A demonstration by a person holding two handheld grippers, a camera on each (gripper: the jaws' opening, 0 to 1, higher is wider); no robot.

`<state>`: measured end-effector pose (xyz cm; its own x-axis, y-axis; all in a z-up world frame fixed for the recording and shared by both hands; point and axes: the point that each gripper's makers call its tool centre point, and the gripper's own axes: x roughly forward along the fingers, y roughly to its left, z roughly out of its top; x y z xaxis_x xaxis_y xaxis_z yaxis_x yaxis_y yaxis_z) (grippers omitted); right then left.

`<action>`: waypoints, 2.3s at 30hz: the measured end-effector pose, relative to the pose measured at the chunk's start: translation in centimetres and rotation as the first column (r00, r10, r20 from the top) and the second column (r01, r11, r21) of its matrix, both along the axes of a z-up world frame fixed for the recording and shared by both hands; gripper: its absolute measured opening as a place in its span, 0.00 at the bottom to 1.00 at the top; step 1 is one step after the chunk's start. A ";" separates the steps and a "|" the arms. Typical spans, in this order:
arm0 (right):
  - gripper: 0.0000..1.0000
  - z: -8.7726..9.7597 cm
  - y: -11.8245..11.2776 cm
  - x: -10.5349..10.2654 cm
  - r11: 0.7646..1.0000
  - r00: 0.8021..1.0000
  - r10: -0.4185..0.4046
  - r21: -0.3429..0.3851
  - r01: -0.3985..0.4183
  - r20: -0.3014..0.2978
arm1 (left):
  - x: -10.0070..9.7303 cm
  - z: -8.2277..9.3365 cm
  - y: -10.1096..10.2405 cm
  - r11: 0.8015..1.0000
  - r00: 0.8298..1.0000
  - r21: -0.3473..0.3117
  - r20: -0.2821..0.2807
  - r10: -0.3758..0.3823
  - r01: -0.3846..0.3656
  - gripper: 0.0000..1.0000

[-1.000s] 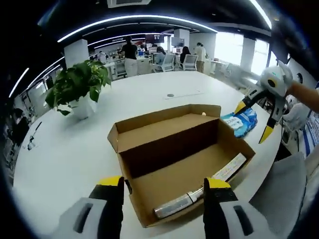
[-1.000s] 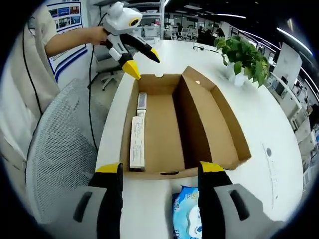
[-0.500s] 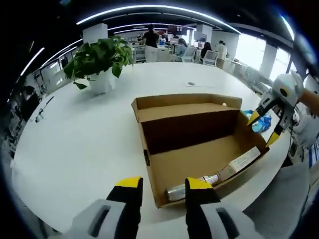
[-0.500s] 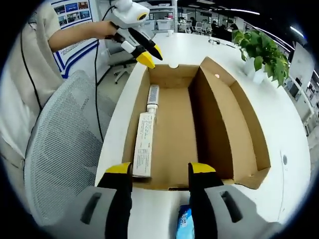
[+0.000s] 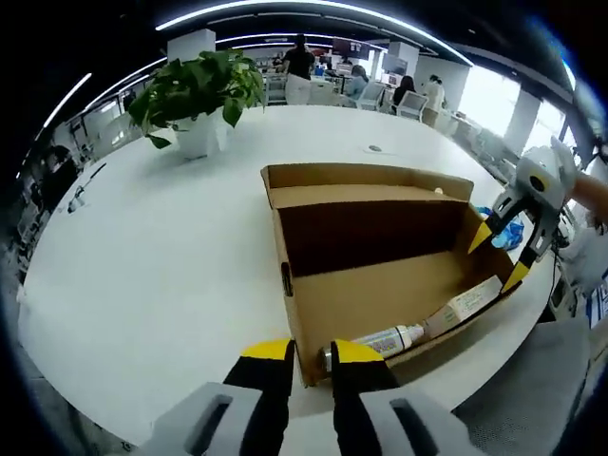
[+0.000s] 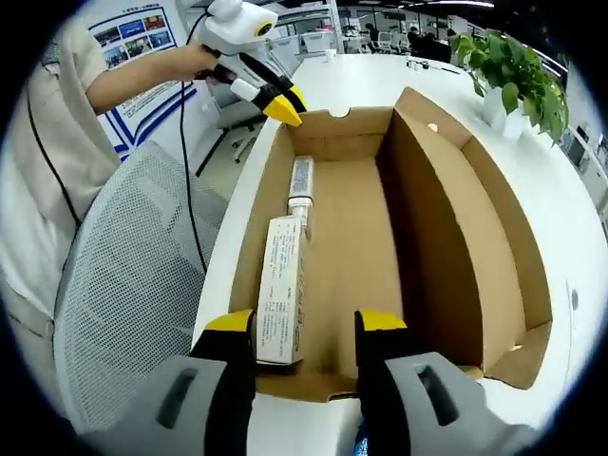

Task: Operate the shoe box by opening the lid, removing the specified soft item, and placing it in the target area until the item is outside and the box remains undamaged.

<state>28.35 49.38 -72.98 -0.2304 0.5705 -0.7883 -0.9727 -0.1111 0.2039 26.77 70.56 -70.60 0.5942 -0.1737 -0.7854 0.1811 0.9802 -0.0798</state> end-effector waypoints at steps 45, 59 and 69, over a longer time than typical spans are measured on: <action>0.15 0.7 0.8 -1.7 0.998 0.999 -0.036 -0.048 0.036 -0.004 | -0.3 -0.7 0.7 0.993 0.995 -0.048 0.005 0.104 -0.104 0.05; 0.15 3.8 0.5 -0.6 0.998 0.997 -0.063 0.012 0.063 0.043 | -0.4 -0.7 0.7 0.994 0.994 -0.040 0.004 0.105 -0.105 0.05; 0.15 6.8 -0.1 -0.5 0.996 0.995 -0.068 0.057 0.064 0.067 | -0.4 -0.7 0.6 0.994 0.994 -0.037 0.002 0.106 -0.106 0.05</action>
<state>27.84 49.25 -66.22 -0.1371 0.6252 -0.7683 -0.9898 -0.0554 0.1315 26.32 71.16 -71.26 0.6138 -0.1388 -0.7771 0.0771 0.9903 -0.1160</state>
